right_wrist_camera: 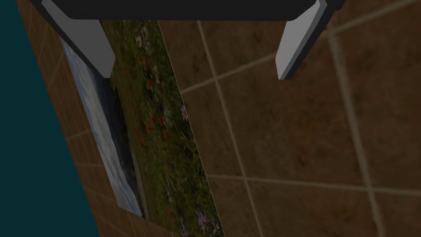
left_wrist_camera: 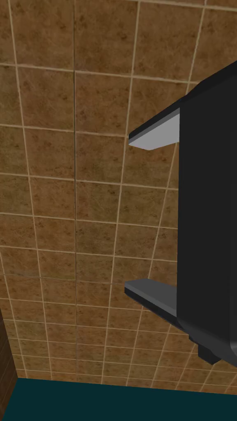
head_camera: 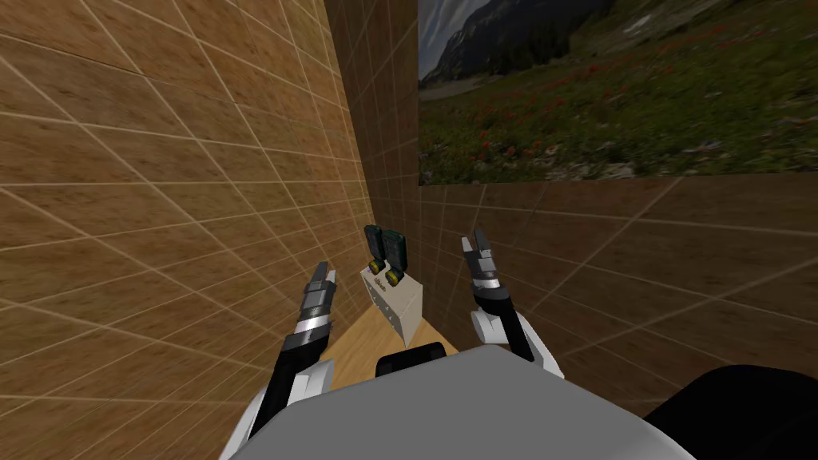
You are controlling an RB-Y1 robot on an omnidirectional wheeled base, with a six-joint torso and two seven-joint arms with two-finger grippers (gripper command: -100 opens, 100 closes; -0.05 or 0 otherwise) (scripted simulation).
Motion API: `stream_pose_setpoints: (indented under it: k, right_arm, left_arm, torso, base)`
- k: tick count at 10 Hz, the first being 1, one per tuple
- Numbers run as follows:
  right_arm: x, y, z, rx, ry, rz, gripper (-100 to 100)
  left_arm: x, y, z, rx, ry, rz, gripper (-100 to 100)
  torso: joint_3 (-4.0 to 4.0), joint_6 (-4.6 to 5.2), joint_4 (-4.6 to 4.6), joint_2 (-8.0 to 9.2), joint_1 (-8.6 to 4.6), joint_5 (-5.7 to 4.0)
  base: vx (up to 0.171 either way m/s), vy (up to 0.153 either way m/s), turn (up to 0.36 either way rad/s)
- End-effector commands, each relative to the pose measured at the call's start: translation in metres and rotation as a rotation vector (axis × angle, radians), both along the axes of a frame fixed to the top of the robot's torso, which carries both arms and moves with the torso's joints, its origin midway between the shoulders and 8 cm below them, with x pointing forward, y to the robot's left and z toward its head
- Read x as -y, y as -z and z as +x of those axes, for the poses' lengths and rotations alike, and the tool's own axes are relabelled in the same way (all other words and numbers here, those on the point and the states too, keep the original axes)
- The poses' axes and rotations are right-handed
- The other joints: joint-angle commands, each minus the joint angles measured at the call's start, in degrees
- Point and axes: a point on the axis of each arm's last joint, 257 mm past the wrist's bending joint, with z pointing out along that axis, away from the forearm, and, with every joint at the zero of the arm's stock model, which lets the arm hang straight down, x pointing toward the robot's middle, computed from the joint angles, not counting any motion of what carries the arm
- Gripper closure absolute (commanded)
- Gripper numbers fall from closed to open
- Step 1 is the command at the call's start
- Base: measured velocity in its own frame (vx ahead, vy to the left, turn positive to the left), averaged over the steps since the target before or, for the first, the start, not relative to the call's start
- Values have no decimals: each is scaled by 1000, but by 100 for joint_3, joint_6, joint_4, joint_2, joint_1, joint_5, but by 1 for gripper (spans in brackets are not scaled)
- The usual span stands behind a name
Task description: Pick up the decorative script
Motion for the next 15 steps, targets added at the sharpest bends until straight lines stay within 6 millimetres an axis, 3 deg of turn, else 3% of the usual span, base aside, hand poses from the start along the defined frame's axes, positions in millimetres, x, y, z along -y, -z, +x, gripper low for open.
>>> stream_pose_setpoints:
  k: [1, 5, 10, 11, 15]
  right_arm:
    - [0, 0, 0, 0, 0, 0, 0]
    - [0, 0, 0, 0, 0, 0, 0]
    - [0, 0, 0, 0, 0, 0, 0]
    - [0, 0, 0, 0, 0, 0, 0]
    - [0, 0, 0, 0, 0, 0, 0]
  left_arm:
    - [1, 10, 5, -27, 23, -1, -100]
    - [1, 45, 20, -125, 75, -34, -100]
    - [-13, 122, 45, -339, 122, -115, -100]
    - [-14, 125, 45, -344, 121, -117, -100]
    - [-35, 185, 55, -513, 118, -178, -100]
  torso:
    - [0, 0, 0, 0, 0, 0]
    - [2, 3, 1, 5, 56, 12]
    - [4, 2, 1, 6, 68, 16]
    - [2, 1, 1, 3, 79, 17]
    - [-3, -1, -1, -7, 54, 13]
  base:
    - [3, 51, -227]
    - [-13, 135, -270]
    - [-35, 180, -407]
    - [-50, 151, -296]
    - [-52, 119, -373]
